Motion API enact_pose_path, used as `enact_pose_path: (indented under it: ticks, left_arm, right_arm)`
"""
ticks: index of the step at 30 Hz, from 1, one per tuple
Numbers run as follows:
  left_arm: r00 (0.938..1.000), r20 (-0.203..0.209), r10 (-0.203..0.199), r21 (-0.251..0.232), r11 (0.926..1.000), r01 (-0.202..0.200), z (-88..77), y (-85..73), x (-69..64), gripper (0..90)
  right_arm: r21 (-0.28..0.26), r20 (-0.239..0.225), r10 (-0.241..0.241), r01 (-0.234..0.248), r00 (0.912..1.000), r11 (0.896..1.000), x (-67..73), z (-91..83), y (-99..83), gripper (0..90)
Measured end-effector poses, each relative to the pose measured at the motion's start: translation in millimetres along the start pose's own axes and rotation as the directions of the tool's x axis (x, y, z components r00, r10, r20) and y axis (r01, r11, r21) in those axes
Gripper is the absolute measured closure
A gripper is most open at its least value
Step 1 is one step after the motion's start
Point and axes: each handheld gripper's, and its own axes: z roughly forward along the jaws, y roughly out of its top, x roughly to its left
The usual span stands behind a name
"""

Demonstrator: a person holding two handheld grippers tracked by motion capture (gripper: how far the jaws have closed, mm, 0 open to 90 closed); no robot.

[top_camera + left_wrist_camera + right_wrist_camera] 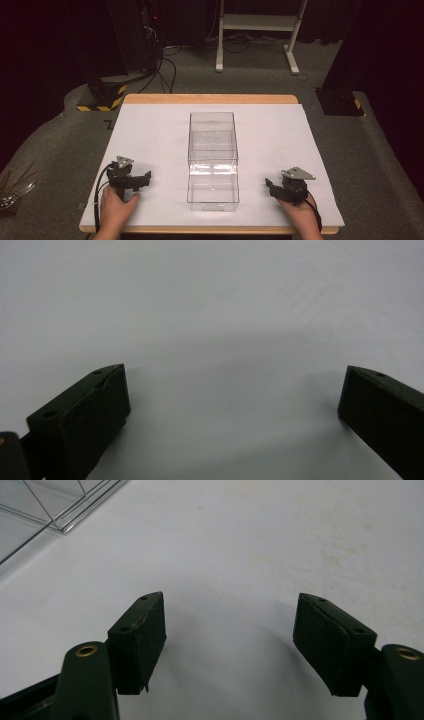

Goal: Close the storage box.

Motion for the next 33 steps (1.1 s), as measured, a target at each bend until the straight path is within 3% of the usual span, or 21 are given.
enact_pose_path:
  ticks: [33]
  left_arm:
    - [1.0000,0.001,0.000,0.000,1.0000,0.000,0.0,0.0,0.1,0.4]
  right_arm:
    - [0.000,-0.003,0.004,-0.004,1.0000,1.000,-0.3,-0.3,-0.1,29.8]
